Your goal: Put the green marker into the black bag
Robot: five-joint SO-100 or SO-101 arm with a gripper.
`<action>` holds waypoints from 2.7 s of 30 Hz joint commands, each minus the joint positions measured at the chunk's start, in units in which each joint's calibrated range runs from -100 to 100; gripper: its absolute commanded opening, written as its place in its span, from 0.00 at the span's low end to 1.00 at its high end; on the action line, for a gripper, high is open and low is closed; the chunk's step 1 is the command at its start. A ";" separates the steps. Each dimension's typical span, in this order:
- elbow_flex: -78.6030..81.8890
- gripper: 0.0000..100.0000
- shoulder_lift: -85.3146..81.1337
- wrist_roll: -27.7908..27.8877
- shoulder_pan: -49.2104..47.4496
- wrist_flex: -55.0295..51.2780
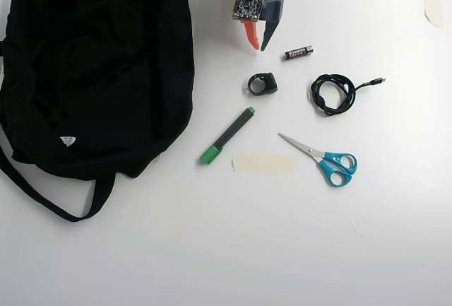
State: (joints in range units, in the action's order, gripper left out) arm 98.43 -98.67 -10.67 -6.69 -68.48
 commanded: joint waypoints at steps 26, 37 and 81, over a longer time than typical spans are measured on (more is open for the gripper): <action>0.49 0.02 -0.75 0.29 0.03 -2.23; -3.46 0.02 -0.58 -0.18 -0.05 -2.14; -100.76 0.02 89.79 0.34 2.87 27.57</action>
State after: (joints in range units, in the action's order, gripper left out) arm 7.78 -12.49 -10.72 -4.04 -42.12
